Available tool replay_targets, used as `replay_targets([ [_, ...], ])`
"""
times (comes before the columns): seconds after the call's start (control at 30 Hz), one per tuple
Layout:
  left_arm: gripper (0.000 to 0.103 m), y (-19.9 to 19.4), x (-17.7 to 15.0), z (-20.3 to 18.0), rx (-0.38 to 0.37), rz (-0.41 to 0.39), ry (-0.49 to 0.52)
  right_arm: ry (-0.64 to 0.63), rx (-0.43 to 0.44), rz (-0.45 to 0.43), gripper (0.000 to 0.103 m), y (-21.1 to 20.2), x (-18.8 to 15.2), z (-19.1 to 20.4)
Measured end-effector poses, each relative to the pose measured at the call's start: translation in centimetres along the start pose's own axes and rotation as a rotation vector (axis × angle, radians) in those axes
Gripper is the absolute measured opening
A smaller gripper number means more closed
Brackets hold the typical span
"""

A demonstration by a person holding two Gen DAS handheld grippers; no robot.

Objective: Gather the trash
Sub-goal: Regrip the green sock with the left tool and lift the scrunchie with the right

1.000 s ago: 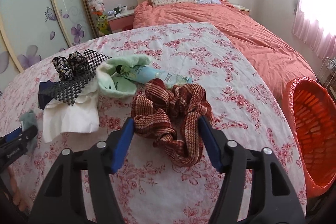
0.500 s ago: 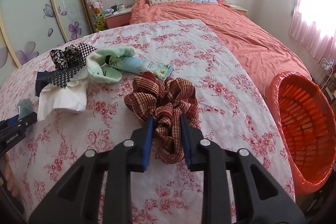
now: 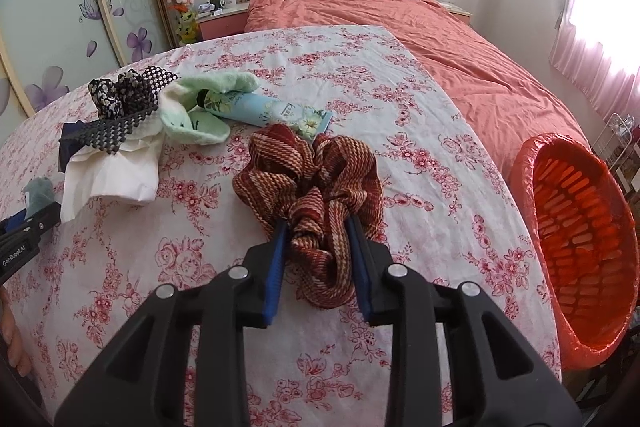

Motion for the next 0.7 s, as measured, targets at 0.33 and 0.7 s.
replay_targets([
  [0.33, 0.052, 0.0, 0.1, 0.1, -0.029, -0.002, 0.043, -0.016, -0.029, 0.002, 0.03, 0.0, 0.0, 0.4],
  [0.7, 0.049, 0.6, 0.9, 1.3, -0.068, -0.003, 0.122, -0.021, -0.037, 0.003, 0.031, 0.1, 0.0, 0.5],
])
Point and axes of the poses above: each gripper's, at about its wrist camera, not at the fingertips, and y roughly the way its jaws point, z to its left, x to its top, the point moved 2 cm from there along y, roughly the way its jaws point, and after that the axes turned 6 degrees about z, right-handed, at the moved point
